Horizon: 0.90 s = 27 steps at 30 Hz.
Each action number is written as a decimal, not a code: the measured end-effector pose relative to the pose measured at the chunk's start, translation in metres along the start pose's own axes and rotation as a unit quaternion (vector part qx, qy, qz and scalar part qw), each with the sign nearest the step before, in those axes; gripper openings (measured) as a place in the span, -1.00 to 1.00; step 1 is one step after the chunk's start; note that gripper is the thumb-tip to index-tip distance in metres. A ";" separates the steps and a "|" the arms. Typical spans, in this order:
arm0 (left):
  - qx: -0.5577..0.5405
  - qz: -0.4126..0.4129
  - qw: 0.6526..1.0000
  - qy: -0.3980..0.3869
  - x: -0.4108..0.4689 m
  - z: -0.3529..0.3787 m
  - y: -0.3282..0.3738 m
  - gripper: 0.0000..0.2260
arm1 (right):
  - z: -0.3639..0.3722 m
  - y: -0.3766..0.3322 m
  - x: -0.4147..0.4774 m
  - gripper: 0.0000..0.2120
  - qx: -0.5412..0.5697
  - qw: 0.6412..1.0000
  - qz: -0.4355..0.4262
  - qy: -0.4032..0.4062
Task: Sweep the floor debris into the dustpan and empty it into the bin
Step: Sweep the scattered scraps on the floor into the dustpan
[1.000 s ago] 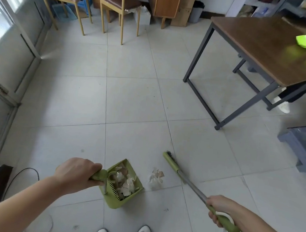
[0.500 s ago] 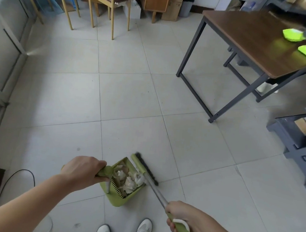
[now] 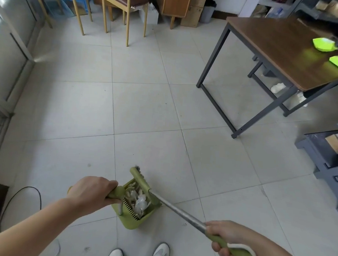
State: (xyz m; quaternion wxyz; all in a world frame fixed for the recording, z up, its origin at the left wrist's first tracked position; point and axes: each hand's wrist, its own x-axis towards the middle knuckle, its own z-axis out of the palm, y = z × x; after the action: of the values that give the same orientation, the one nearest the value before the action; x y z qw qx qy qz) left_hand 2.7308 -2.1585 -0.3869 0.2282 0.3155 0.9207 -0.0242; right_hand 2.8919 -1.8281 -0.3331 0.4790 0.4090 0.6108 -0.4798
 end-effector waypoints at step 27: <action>-0.043 -0.076 0.996 0.025 -0.005 0.010 -0.004 -0.59 | 0.048 -0.059 0.038 -0.71 -0.028 0.998 0.043 -0.020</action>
State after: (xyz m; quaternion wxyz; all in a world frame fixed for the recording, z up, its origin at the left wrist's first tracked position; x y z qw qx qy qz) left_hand 2.7361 -2.1667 -0.3938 0.2158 0.2349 0.9478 0.0057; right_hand 2.8365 -1.8854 -0.3630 0.5226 0.4119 0.5958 -0.4497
